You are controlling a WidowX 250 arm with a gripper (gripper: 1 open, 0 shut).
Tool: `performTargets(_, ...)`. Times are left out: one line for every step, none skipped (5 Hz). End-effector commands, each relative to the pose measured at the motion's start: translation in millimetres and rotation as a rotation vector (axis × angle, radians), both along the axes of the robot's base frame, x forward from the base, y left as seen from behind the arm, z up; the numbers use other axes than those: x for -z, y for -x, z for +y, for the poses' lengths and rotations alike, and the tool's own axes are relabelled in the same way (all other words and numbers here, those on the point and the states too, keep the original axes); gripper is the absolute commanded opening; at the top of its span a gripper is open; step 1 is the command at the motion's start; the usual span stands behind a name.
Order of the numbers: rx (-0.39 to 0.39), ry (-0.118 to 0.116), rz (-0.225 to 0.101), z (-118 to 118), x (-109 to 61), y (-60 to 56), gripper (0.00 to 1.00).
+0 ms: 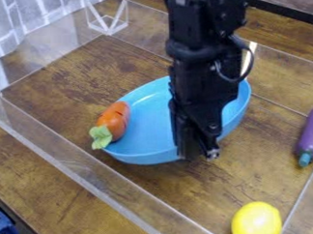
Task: Move the carrot to the left side
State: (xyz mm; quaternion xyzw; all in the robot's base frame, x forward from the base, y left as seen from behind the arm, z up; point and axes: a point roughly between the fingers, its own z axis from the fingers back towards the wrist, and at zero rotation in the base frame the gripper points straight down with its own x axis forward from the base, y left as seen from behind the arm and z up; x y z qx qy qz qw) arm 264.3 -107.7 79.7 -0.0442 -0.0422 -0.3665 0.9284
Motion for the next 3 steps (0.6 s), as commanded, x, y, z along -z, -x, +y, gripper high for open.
performTargets(-0.021,0.029,-0.045,6.9,-9.8,-3.9,0.0)
performTargets(-0.018,0.029,-0.036,10.0,-11.8,-2.6,0.0)
performTargets(-0.015,0.028,-0.027,13.2,-13.9,-1.3,0.0)
